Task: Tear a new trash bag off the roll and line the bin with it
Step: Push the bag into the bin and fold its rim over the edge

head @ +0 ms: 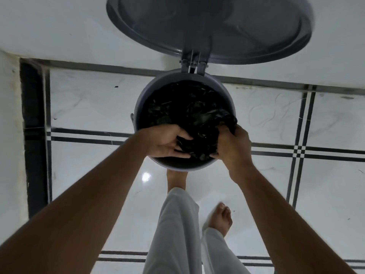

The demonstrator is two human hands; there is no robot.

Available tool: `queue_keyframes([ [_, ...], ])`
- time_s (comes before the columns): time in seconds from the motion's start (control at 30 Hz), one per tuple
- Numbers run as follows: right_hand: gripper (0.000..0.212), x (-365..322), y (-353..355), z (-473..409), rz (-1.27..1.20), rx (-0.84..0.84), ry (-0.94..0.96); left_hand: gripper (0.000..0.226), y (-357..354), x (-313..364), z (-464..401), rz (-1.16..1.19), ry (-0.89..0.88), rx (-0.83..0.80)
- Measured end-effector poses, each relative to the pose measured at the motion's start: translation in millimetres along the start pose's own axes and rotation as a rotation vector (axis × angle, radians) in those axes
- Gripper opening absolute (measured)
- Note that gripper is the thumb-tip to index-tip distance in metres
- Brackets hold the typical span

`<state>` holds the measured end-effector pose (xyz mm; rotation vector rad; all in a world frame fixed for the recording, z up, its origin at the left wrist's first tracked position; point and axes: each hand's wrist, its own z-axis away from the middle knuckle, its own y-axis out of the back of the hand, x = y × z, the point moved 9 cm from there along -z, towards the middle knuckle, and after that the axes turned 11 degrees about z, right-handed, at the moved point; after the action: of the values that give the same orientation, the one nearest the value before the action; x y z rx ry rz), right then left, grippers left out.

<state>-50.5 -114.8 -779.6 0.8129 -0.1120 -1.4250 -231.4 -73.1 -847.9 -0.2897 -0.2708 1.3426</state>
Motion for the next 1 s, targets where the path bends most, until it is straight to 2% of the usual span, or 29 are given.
queue_keyframes([
  [0.07, 0.021, 1, 17, 1, -0.03, 0.01, 0.004, 0.047, 6, -2, 24, 0.129, -0.08, -0.019],
  [0.17, 0.013, -4, 30, 5, 0.01, 0.011, 0.097, 0.04, 25, -5, 67, 0.085, -0.195, 0.014],
  [0.23, 0.017, -10, 32, 12, 0.051, 0.04, 0.148, 0.029, 55, -2, 89, 0.048, -0.31, 0.217],
  [0.3, 0.034, -17, 36, 19, 0.05, 0.076, 0.213, 0.018, 92, 2, 111, 0.123, -0.446, 0.503],
  [0.33, 0.039, -21, 39, 23, 0.059, 0.086, 0.255, 0.014, 107, 3, 119, 0.202, -0.495, 0.588],
  [0.4, 0.041, -30, 44, 28, 0.118, 0.101, 0.327, 0.016, 124, 7, 126, 0.337, -0.525, 0.619],
  [0.47, 0.029, -36, 45, 25, 0.184, 0.065, 0.347, 0.02, 130, 18, 122, 0.364, -0.484, 0.529],
  [0.5, 0.027, -36, 39, 21, 0.186, -0.041, 0.331, 0.02, 126, 25, 118, 0.349, -0.446, 0.438],
  [0.6, 0.045, -44, 16, 24, 0.027, -0.501, 0.223, 0.03, 93, 46, 114, 0.286, -0.289, 0.082],
  [0.63, 0.045, -52, 16, 28, 0.013, -0.587, 0.237, 0.033, 85, 52, 114, 0.269, -0.258, -0.01],
  [0.73, 0.03, -70, 28, 22, -0.134, -0.562, 0.262, 0.044, 79, 71, 113, 0.282, -0.283, -0.162],
  [0.87, 0.019, -54, 33, -1, -0.449, -0.48, 0.117, 0.069, 88, 82, 108, 0.345, -0.363, -0.233],
  [0.93, 0.018, -42, 35, -10, -0.454, -0.422, 0.078, 0.069, 95, 77, 105, 0.387, -0.381, -0.215],
  [1.0, 0.02, -34, 41, -14, -0.385, -0.366, 0.099, 0.056, 98, 72, 104, 0.416, -0.389, -0.227],
])
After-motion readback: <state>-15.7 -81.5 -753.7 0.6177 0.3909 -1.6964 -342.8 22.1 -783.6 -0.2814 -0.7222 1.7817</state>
